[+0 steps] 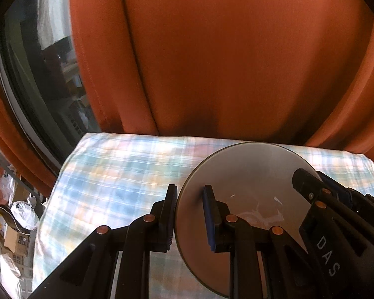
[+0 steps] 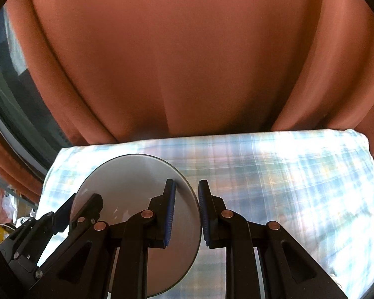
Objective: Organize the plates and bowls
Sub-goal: 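Carry the second bowl over the first bowl beside the plate stack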
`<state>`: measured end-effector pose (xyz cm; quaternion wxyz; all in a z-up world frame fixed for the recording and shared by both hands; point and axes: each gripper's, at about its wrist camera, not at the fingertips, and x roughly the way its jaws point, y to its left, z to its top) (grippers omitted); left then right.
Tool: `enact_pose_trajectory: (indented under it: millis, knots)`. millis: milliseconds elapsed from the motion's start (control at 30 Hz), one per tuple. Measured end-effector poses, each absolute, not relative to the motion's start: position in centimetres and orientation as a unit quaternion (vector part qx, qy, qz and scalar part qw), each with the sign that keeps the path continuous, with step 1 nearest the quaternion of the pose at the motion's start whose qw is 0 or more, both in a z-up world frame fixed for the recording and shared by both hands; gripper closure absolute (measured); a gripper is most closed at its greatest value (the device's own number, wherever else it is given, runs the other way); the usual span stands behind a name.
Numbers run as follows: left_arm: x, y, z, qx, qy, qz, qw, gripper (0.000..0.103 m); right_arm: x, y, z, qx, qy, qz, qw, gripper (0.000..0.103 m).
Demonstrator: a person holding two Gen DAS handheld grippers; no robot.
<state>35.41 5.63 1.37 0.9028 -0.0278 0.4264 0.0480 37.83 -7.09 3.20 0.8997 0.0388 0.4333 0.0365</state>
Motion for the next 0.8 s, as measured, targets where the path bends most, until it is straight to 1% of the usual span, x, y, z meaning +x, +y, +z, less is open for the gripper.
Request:
enact_pose_trajectory:
  millis: [133, 367, 567, 800]
  knots:
    - [33.1, 6.9, 2.7, -0.034, 0.415, 0.046, 0.908, 0.084, 35.8, -6.1, 4.9, 0.032, 0.421, 0.038, 0.906, 0.080]
    - [29.7, 7.6, 3.5, -0.031, 0.404, 0.031, 0.914, 0.084, 31.6, -5.0, 6.5, 0.028, 0.407, 0.030, 0.912, 0.080]
    - [26.9, 7.7, 3.3, -0.026, 0.404, 0.011, 0.914, 0.084, 27.9, -5.3, 6.6, 0.040, 0.406, 0.009, 0.913, 0.080]
    - [24.2, 6.0, 2.4, -0.013, 0.416, -0.020, 0.909, 0.084, 23.9, -6.8, 5.8, 0.047, 0.416, -0.020, 0.908, 0.080]
